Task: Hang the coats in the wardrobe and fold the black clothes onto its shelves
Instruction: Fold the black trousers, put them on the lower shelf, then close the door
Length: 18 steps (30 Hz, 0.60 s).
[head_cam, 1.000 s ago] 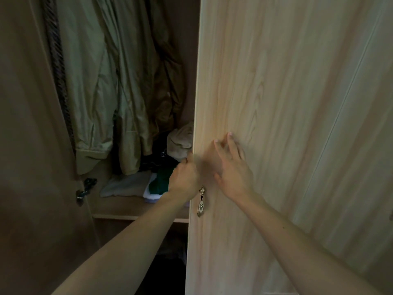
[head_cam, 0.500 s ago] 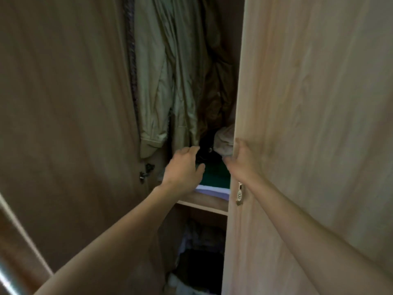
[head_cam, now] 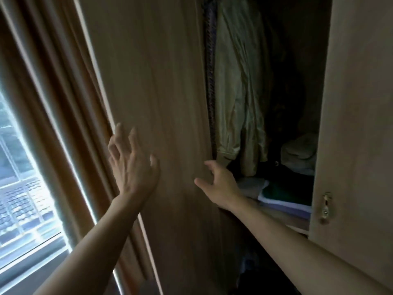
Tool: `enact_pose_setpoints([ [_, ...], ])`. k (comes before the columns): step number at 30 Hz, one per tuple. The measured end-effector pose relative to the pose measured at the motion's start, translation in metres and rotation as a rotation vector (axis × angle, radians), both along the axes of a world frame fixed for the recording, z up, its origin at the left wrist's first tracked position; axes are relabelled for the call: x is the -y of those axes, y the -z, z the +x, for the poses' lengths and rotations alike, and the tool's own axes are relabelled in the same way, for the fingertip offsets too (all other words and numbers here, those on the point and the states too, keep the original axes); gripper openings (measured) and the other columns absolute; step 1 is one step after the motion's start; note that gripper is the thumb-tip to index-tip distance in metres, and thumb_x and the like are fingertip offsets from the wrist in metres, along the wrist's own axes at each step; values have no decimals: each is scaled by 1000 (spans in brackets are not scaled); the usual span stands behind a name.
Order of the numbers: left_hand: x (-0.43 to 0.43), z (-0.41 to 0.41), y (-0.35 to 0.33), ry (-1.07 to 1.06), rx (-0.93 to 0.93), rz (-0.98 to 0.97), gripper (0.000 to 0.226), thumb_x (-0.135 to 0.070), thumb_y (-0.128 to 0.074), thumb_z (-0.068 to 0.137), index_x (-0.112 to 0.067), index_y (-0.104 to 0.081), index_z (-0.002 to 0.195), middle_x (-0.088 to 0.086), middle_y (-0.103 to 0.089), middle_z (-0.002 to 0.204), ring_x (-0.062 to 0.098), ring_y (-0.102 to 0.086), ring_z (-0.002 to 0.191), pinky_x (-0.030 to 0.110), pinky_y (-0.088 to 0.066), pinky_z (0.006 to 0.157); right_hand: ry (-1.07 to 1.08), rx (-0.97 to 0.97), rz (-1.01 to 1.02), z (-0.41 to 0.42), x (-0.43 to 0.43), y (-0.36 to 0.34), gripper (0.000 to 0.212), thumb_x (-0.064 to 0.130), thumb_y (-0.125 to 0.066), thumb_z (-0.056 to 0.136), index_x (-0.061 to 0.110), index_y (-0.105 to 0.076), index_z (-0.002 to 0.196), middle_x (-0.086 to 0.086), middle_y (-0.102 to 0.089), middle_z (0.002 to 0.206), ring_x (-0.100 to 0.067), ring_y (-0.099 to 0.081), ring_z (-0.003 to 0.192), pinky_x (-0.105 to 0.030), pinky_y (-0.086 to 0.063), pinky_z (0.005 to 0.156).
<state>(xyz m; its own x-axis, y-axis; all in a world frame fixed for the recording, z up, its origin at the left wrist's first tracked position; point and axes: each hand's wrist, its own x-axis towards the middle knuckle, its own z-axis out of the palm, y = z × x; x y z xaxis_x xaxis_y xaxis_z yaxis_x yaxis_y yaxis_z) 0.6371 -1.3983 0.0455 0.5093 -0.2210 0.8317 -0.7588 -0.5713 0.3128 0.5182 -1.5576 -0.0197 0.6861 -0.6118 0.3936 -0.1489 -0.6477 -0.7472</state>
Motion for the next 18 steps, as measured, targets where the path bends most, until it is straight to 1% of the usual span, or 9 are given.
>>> enact_pose_setpoints([
  [2,-14,11,3,89,-15,-54,87,-17,-64,80,-7,-17,151,15,-10,159,35,-16,142,43,-24,115,-50,6,-11,22,-28,-3,72,51,-66,84,27,-36,145,3,-44,146,-16,-42,134,-35,-38,109],
  [3,-20,18,3,152,-55,-100,86,-14,-62,80,-5,-15,152,16,-14,158,34,-19,141,42,-25,115,-85,5,-7,32,-42,-4,76,51,-67,83,26,-33,147,4,-43,148,-15,-42,134,-30,-37,108],
  [4,-24,25,3,226,-122,-156,80,-13,-60,82,-6,-19,151,15,-24,154,32,-26,139,42,-28,114,-121,-6,2,43,-55,-6,81,51,-68,83,26,-30,149,6,-40,150,-14,-41,135,-26,-34,106],
  [5,-28,34,2,304,-195,-208,68,-14,-56,84,-11,-30,146,11,-39,145,30,-38,133,43,-35,111,-150,-21,10,52,-69,-7,85,52,-69,82,26,-26,150,7,-37,151,-14,-39,136,-24,-32,106],
  [7,-35,50,2,407,-259,-277,36,-20,-49,89,-22,-51,124,-2,-62,116,21,-59,107,44,-50,95,-162,-24,-13,73,-89,-8,94,61,-70,76,29,-23,151,9,-33,154,-13,-37,139,-30,-33,111],
  [9,-42,59,5,494,-241,-327,21,-26,-43,97,-22,-59,111,-8,-66,99,16,-64,91,36,-54,82,-137,-7,-76,90,-105,-6,99,71,-68,69,32,-25,149,11,-36,151,-11,-39,136,-36,-40,109],
  [12,-43,54,10,639,-181,-388,21,-23,-44,102,-18,-62,109,-5,-67,95,9,-63,85,25,-50,74,-69,36,-176,91,-117,-5,99,81,-59,66,30,-30,145,9,-45,143,-10,-47,127,-37,-47,102],
  [15,-35,43,16,752,-131,-404,19,-18,-46,101,-11,-62,108,-3,-65,94,8,-61,80,23,-52,69,46,110,-247,76,-116,1,84,73,-62,73,28,-36,140,7,-52,133,-9,-54,118,-36,-52,95],
  [18,-20,24,23,899,-71,-386,18,-17,-53,98,-7,-64,109,0,-64,99,7,-64,86,23,-56,74,92,212,-217,48,-108,2,67,48,-71,81,22,-44,137,5,-57,128,0,-58,108,-16,-51,89],
])
